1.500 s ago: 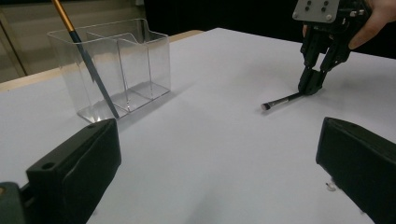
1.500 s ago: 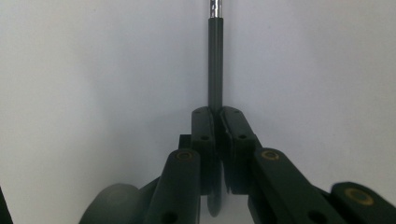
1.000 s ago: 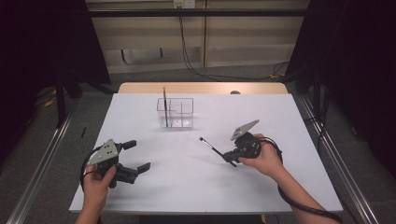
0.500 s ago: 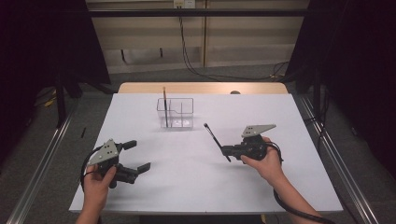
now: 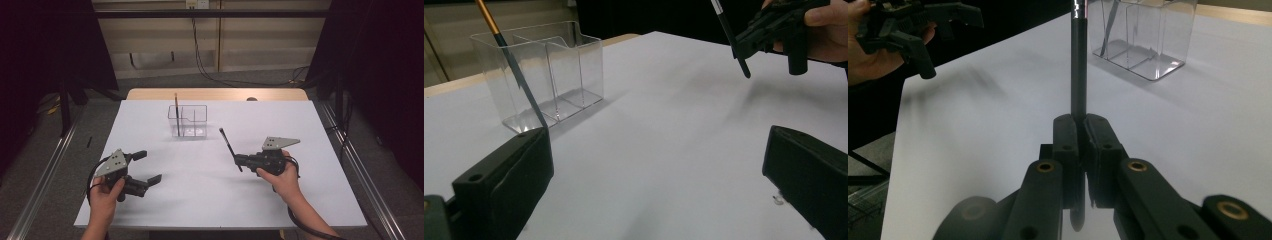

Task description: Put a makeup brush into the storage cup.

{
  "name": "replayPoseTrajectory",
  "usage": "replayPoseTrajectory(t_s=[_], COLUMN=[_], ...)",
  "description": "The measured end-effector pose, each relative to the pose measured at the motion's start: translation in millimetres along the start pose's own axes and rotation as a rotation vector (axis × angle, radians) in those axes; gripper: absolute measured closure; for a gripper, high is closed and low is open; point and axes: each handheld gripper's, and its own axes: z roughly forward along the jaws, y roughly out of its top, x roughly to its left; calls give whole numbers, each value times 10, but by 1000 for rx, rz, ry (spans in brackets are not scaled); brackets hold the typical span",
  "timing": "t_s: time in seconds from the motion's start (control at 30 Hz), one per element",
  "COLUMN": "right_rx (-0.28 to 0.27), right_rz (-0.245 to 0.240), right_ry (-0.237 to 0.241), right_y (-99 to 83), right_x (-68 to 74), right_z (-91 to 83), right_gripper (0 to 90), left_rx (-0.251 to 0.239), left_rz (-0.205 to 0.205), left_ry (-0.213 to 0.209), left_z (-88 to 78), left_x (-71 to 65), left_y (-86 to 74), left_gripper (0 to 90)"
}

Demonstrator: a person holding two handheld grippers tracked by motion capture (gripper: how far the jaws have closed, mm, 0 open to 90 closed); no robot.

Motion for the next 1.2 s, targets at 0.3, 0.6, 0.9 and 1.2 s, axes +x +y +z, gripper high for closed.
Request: replayPoseTrajectory(t_s=[0.3, 0.6, 0.9, 1.2], right_rx=[-86, -142, -170, -192], right_rz=[-3, -23, -31, -26], right_ry=[5, 36, 45, 57], right_y=[-21, -20, -13, -12], right_x=[27, 74, 79, 73], right_z=[-21, -9, -29, -37], right_gripper=[851, 851, 851, 851], left_rx=[-2, -14, -25, -37], left_rz=[-4, -16, -29, -46], left_ry=[-7, -20, -33, -50], left_z=[11, 31, 71, 124], left_x=[-3, -18, -36, -46], left_y=[-1, 3, 12, 19], left_gripper=[0, 0, 0, 0])
